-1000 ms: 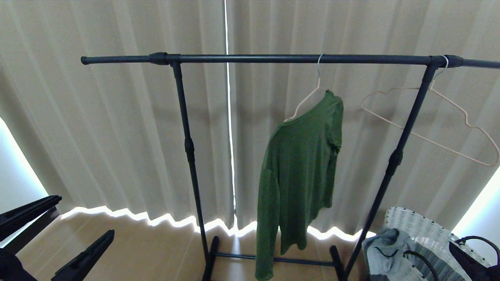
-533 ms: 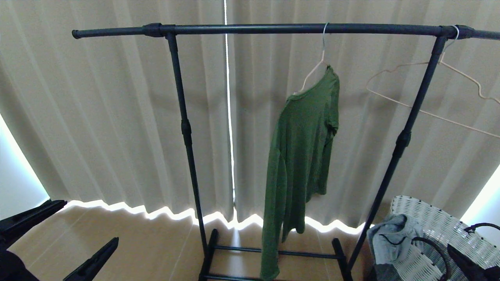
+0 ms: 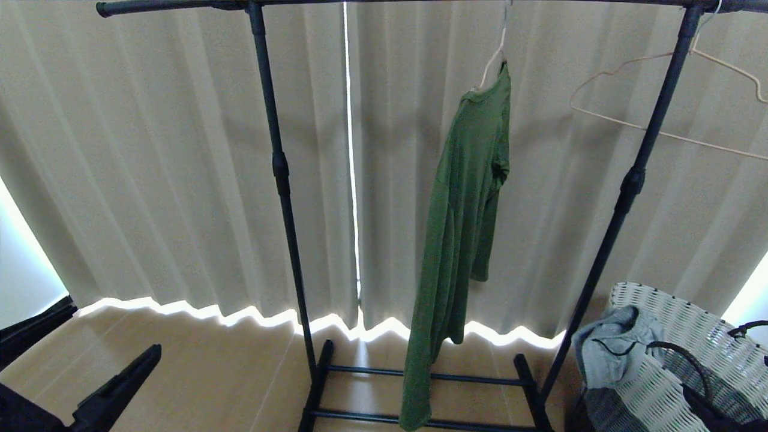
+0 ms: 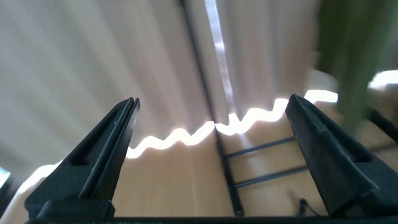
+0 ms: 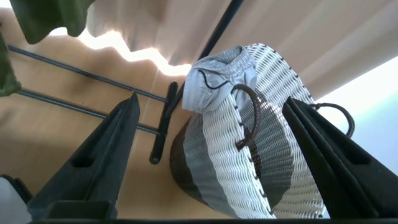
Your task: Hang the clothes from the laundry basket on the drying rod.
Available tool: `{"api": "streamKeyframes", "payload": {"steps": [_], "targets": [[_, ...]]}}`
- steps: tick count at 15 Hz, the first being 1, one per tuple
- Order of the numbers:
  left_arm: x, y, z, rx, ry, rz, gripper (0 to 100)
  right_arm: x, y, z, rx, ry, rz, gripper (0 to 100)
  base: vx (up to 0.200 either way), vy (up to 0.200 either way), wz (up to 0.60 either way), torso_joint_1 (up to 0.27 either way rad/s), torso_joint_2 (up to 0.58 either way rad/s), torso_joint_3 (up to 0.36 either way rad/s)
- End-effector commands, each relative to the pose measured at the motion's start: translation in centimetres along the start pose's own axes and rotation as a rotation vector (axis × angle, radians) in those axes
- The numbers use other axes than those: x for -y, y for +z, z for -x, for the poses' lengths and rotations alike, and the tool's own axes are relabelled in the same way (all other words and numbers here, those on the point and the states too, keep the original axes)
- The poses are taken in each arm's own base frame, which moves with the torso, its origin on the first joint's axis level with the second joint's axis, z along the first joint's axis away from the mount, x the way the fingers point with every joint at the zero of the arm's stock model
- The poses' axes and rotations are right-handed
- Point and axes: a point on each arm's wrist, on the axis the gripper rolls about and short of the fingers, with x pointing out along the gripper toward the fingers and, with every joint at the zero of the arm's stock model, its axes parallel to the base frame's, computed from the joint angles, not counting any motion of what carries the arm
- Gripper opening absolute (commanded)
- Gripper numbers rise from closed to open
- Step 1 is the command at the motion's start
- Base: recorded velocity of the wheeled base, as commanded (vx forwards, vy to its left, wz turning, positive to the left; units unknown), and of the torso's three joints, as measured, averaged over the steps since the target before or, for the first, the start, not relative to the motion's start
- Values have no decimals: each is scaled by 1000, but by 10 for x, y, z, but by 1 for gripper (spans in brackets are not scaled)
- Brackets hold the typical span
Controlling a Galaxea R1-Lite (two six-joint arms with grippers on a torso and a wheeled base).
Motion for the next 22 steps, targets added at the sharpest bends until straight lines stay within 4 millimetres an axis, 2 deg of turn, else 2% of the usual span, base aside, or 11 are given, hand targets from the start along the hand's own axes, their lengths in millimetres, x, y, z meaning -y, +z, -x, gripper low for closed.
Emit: {"api": "streamKeyframes", "payload": {"steps": [1, 5, 12, 22], "targets": [[-7, 2, -1, -10, 72, 20, 100, 0, -1, 2, 9, -5, -5, 100, 0, 0, 0, -17, 95, 71], [-8, 3, 0, -1, 76, 37, 100, 2, -1, 9, 54, -15, -14, 100, 0, 0, 0, -3, 13, 12], [-9, 8, -6, -7, 74, 52, 100, 0, -6, 9, 39, -12, -8, 100, 0, 0, 0, 0, 0, 0], [-9, 6, -6, -13, 73, 50, 100, -1, -9, 9, 32, -8, -4, 100, 0, -200, 0, 3, 3, 5]]}}
